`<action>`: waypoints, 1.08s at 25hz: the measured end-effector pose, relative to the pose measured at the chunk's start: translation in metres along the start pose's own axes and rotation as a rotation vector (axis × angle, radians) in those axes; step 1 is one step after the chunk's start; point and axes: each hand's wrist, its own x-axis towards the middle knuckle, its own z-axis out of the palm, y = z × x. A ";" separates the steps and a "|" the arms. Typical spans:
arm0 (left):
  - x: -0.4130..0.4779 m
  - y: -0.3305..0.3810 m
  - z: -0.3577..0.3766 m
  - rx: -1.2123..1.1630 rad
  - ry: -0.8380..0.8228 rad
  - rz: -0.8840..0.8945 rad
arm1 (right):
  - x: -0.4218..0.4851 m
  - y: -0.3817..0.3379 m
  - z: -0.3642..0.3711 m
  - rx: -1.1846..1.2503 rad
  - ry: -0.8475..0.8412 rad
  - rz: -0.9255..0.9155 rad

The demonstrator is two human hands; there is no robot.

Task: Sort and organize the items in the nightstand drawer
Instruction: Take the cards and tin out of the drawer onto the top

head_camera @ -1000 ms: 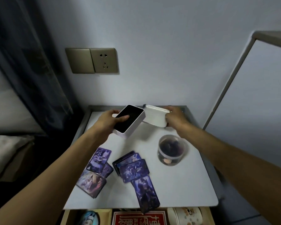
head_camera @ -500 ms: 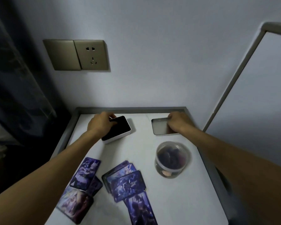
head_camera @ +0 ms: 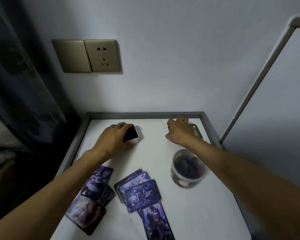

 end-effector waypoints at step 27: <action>-0.311 0.133 -0.021 -0.030 -0.610 -0.124 | -0.356 0.080 0.089 -0.171 -0.808 -0.419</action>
